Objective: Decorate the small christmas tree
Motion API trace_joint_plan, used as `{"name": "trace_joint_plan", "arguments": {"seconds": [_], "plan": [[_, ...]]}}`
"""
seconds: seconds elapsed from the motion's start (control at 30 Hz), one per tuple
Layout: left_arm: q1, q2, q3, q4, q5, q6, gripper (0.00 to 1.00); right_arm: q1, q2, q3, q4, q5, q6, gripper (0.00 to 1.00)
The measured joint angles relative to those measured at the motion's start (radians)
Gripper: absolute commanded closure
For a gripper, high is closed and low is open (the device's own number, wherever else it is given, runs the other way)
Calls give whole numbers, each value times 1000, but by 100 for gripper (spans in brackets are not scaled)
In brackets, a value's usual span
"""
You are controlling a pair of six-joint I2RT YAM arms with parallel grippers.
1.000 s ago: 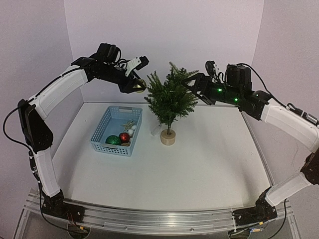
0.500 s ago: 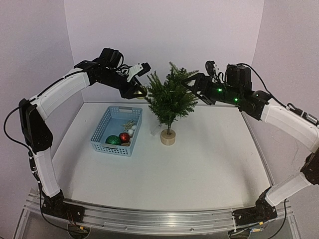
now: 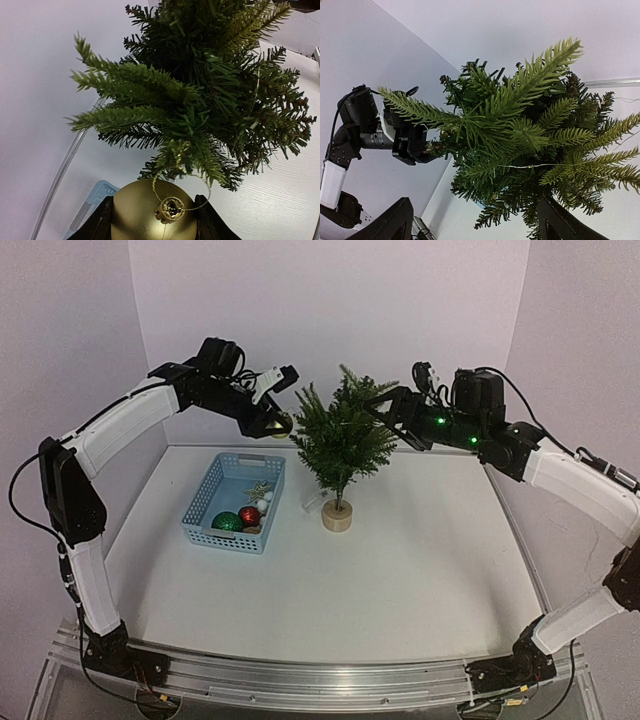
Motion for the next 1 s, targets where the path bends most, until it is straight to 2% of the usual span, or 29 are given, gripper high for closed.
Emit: {"name": "trace_joint_plan", "arguments": {"seconds": [0.33,0.63,1.0], "plan": [[23,42,85,-31,0,-16,56,0,0,0,0,-1,0,15],[-20,44,75,-54,-1,13,56,0,0,0,0,0,0,15],[-6,55,83,-78,1,5,57,0,0,0,0,-1,0,15]]}}
